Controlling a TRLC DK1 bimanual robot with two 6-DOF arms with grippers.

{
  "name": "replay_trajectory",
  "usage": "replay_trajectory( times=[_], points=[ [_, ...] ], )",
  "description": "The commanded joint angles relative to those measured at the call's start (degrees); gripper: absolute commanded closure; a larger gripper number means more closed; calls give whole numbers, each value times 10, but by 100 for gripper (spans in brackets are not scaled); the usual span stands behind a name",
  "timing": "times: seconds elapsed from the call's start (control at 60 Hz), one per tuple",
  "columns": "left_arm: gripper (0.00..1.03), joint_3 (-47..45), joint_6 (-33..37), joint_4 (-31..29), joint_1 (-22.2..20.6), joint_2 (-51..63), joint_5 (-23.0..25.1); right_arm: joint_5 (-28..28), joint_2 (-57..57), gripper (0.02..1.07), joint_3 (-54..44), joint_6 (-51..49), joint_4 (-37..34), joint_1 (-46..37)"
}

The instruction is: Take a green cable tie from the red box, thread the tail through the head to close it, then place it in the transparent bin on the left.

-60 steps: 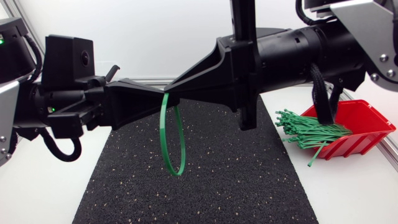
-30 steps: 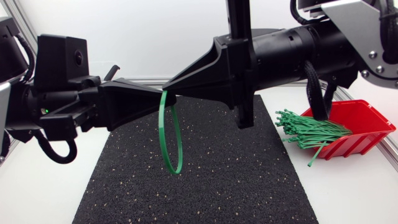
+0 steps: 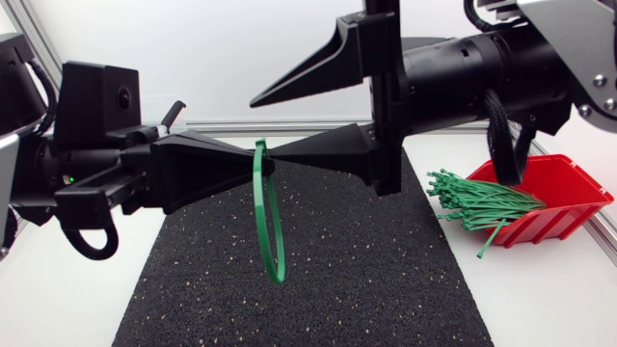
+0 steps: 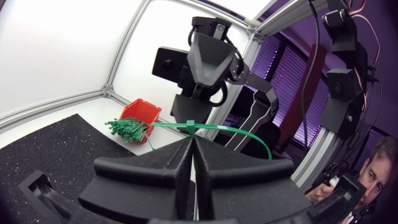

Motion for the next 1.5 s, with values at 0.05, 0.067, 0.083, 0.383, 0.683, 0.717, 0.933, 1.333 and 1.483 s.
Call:
replay_trajectory(
  times=[0.05,0.067,0.083,0.383,0.683,0.717,0.933,1.333,1.483],
  points=[
    [100,0,-2,11,10,1,12,5,-5,40,-2,-2,-10,6],
    [100,1,-1,11,11,1,13,5,-8,40,-3,-2,-10,6],
    [100,1,-1,11,13,2,14,5,-10,40,-3,-2,-10,6],
    [100,1,18,14,24,17,17,6,-10,53,-12,-4,1,-6],
    [100,1,53,11,25,39,8,6,43,54,-9,-7,24,-18],
    [100,1,53,11,25,37,8,6,46,54,-9,-8,26,-18],
    [100,1,53,6,21,34,8,7,59,59,-2,-8,32,-25],
    [100,2,53,6,14,37,3,10,64,83,5,-8,39,-29],
    [100,2,53,6,11,38,3,11,65,83,4,-8,38,-29]
  ],
)
